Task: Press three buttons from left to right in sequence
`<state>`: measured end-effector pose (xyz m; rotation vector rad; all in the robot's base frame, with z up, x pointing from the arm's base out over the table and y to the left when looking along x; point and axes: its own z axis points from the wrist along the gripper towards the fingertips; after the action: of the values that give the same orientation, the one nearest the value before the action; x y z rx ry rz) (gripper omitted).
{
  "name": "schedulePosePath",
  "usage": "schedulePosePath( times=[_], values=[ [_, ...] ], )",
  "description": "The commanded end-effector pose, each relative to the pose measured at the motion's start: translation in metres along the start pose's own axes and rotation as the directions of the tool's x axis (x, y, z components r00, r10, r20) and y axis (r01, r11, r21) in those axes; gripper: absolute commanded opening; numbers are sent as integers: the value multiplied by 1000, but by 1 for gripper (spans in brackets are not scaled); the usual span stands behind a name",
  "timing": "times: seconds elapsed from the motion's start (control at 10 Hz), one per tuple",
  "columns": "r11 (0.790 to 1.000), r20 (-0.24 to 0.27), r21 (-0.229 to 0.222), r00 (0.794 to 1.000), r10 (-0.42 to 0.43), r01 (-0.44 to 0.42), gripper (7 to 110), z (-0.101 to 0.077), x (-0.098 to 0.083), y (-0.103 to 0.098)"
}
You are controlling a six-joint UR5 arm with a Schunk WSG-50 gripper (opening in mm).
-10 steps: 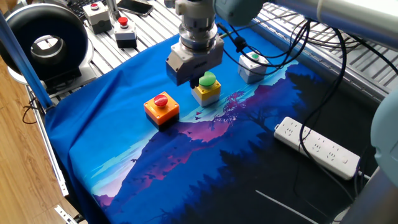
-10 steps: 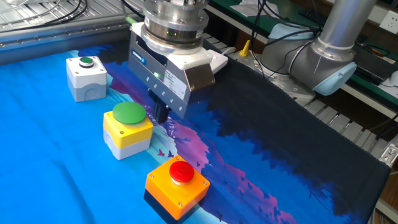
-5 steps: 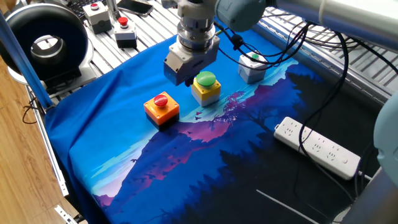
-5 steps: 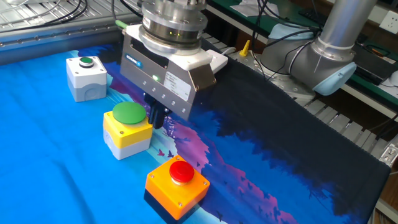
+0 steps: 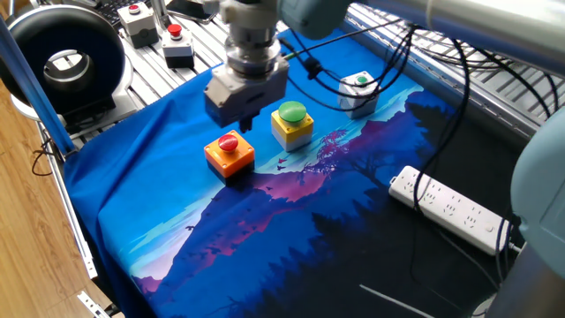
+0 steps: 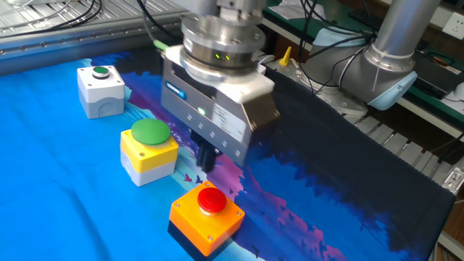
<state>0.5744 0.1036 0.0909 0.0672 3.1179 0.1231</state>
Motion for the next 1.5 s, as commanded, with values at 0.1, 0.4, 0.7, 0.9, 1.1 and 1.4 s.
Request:
schedulePosePath(
  times=[0.1, 0.4, 0.7, 0.9, 1.1, 1.4],
  values=[
    [998, -14, -16, 999, 52, -52, 7, 2, -1, 21],
    [998, -11, -44, 999, 46, -47, 7, 11, -4, 19],
    [997, -10, -32, 998, 69, -70, 7, 13, -5, 27],
    [997, -1, -21, 997, 75, -75, 7, 18, -9, 31],
    [997, 10, -30, 998, 67, -66, 7, 23, -13, 30],
    [997, 15, -29, 997, 71, -71, 7, 30, -19, 28]
  ],
)
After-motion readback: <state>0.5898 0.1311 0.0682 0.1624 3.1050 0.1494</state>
